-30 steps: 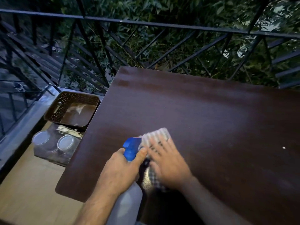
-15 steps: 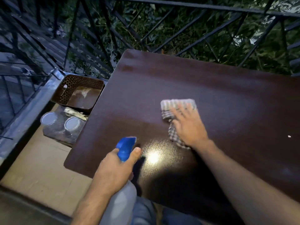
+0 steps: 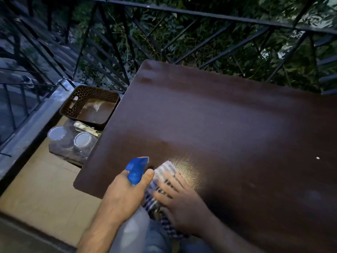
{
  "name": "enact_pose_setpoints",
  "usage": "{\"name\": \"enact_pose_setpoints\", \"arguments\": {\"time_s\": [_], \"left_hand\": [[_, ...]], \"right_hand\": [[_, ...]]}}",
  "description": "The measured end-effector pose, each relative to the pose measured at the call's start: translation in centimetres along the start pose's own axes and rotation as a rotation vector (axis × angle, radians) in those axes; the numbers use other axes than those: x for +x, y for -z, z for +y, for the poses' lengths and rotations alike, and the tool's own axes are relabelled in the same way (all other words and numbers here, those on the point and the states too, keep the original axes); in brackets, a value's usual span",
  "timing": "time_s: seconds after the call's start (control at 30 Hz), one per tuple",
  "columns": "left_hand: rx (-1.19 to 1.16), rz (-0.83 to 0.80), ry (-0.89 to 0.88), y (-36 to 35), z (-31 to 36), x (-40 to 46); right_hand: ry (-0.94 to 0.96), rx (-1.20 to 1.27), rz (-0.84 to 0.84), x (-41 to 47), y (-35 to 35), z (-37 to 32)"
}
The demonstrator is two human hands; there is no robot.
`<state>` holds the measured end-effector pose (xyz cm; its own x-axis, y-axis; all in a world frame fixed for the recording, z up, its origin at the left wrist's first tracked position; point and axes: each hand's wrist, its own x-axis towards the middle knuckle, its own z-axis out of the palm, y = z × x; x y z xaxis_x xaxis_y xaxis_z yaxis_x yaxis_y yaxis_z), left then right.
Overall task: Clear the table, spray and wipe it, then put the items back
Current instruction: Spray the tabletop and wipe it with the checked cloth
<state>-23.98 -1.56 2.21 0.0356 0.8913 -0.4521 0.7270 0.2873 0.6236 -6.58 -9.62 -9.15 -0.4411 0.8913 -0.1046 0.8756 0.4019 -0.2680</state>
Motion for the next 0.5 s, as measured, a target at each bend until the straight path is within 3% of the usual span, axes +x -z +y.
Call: {"name": "enact_pose_setpoints", "arguments": {"time_s": [0.13,0.37,0.5], "left_hand": [[0.021,-0.063,-0.040,0.1,1.9,0.0],[0.106,-0.180,-0.118,-0.7,4.4,-0.1],[0.155,-0.276,-0.193,-1.2,5.9,0.7]], "right_hand": [[-0.020,-0.090,0.011,-0.4,1.9,3.0],[-0.712,-0.080,0.145,-2.5,4.6,15.7],[-0.750,-0.103,0.175,-1.3,3.2,12.6]]}}
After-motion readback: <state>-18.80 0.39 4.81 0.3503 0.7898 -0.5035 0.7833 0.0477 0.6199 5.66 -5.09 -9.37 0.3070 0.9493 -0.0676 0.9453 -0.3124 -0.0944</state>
